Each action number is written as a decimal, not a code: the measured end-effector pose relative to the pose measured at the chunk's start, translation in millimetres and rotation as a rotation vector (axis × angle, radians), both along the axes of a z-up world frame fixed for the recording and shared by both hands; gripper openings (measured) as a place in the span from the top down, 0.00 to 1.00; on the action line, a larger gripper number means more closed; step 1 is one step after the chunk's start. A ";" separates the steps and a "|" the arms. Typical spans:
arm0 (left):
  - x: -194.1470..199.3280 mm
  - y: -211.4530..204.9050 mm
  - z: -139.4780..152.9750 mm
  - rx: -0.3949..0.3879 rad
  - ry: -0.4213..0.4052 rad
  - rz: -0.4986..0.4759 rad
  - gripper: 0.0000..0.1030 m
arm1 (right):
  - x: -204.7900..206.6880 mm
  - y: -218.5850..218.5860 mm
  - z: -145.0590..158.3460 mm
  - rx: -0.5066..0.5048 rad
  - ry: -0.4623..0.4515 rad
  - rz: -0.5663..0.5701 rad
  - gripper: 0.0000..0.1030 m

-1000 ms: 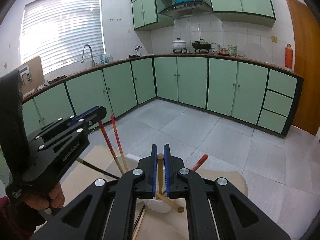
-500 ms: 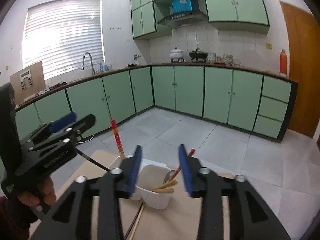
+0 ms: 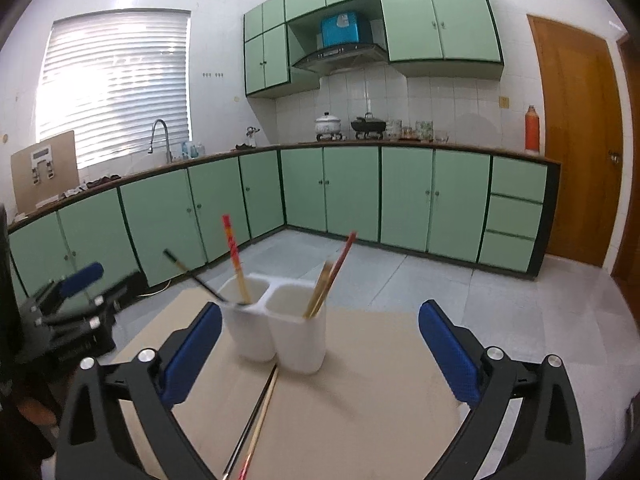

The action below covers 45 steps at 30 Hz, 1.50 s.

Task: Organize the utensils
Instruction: 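Open both tools to drop the chopsticks into the white cups, then move the left tool to the black chopstick while the right approaches the red-patterned one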

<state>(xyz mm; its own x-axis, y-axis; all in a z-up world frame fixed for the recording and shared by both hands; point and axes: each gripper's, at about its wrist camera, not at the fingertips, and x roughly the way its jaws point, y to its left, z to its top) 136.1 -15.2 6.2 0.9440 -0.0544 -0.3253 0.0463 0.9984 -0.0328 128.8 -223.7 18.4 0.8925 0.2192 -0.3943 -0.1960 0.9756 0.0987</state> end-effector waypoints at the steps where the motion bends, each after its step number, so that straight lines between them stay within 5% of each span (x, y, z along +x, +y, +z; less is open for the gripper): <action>1: -5.2 0.2 -4.5 0.004 0.009 -0.002 0.12 | -2.0 1.4 -3.0 0.000 0.007 0.002 0.06; 27: -66.0 16.9 -96.3 0.036 0.156 0.029 0.12 | -56.4 25.5 -117.1 0.012 0.206 -0.035 0.07; 45: -89.0 30.5 -110.5 -0.005 0.175 0.048 0.12 | -77.4 56.6 -150.5 -0.019 0.278 -0.001 0.55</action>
